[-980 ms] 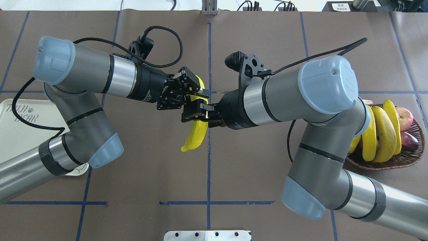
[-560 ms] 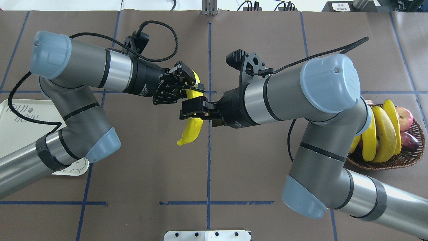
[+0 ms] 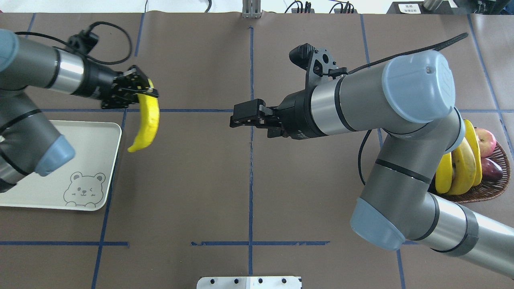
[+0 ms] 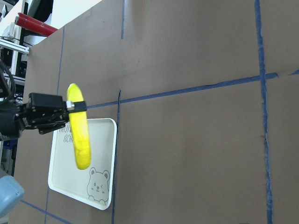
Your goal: Transfer all bananas from basket to plate
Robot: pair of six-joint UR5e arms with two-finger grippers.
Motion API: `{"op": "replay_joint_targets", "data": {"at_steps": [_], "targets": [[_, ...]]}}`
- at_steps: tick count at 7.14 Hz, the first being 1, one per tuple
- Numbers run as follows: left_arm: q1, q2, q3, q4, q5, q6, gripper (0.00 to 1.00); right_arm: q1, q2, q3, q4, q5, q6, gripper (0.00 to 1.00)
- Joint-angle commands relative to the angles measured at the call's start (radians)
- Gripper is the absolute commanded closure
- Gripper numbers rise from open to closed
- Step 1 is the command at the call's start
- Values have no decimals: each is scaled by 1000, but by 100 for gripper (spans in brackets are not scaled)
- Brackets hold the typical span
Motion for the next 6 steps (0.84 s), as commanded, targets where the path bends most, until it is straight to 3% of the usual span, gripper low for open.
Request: {"op": "replay_joint_targets", "data": {"at_steps": [1,4,6], "targets": [[-104,224,24,11,-6,246,100,15,-27,1,-1,-1,0,1],[-133,318,86,14,-1,306,100,18,-34,1,-1,-3,6,1],[-129,326,116,13,46,306,100,18,-37,1,-3,-6,9,1]]}}
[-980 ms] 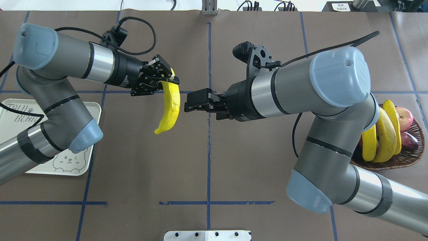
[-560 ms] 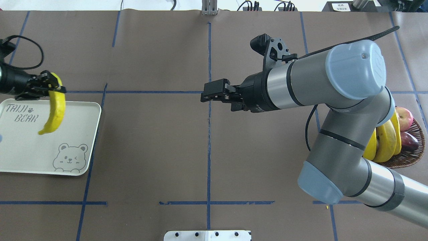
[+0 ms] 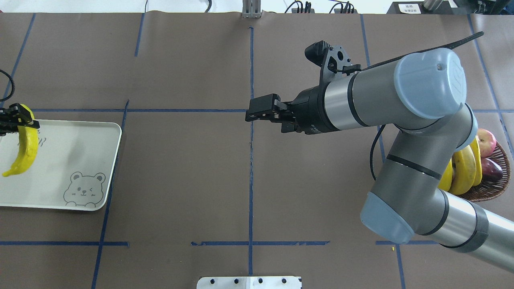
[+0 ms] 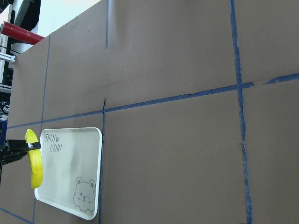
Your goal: Transfer all bananas from basket to plate
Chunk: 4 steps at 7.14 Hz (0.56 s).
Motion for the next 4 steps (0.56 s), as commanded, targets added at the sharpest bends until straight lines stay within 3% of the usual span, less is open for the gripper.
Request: {"op": "replay_joint_targets", "data": {"at_steps": [1,3,4], "targets": [[2,3,52,-6,28,15,100,0,-5,0,-1,-1,2,1],[5,-4,72,-6,62,60,98,0,-10,0,0,-10,0,1],[5,-8,77,-8,62,60,49,0,-17,0,3,-10,-2,1]]}}
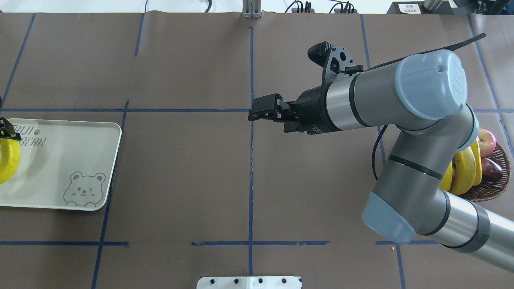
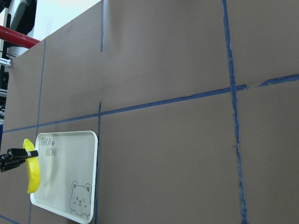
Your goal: Transfer all bananas from basket to plate
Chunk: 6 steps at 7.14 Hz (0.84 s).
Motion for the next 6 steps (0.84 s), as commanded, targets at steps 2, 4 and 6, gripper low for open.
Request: {"op": "replay_joint_targets", "data": {"at_steps": [2,4,6], "targets": [[0,-3,3,-4,9,12,0,20,-18,0,-1,9,-3,1],[-5,-3,-61,8,-20,10,0,85,-129,37,-5,36,-18,1],[-87,-12,-92,9,-156,9,0,188,-324,102,-4,123,-197,1]]}}
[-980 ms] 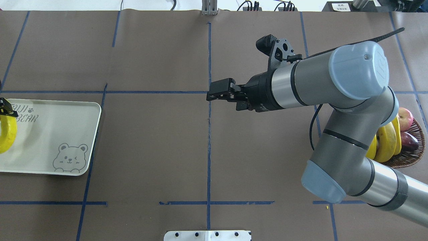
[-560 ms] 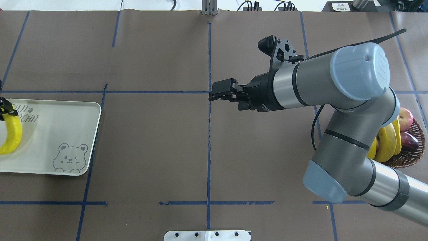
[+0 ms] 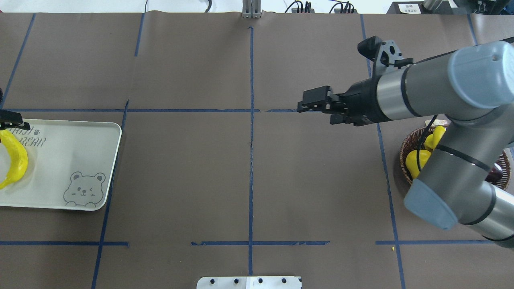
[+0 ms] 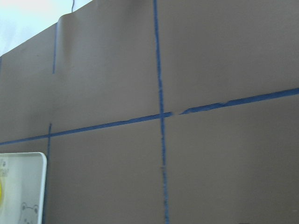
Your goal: Transfer all bananas from basket to plate
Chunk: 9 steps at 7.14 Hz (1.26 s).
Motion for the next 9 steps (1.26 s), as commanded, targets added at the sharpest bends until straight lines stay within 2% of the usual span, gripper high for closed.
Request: {"op": "replay_joint_targets", "data": {"at_steps": [1,5,6,7,9], "targets": [[-54,-6,-44,3,-78,-3,0,95,-219,70,3,75,-176,1],[-45,-35,-68,5,-72,-18,0,157,-497,102,36,92,-464,1],[-39,-42,-73,3,-73,-48,0,189,-573,83,120,128,-543,1],[-18,-55,-79,3,-67,-81,0,227,-588,45,157,162,-560,1],[-13,-55,-79,3,-66,-84,0,237,-590,-9,158,164,-600,1]]}}
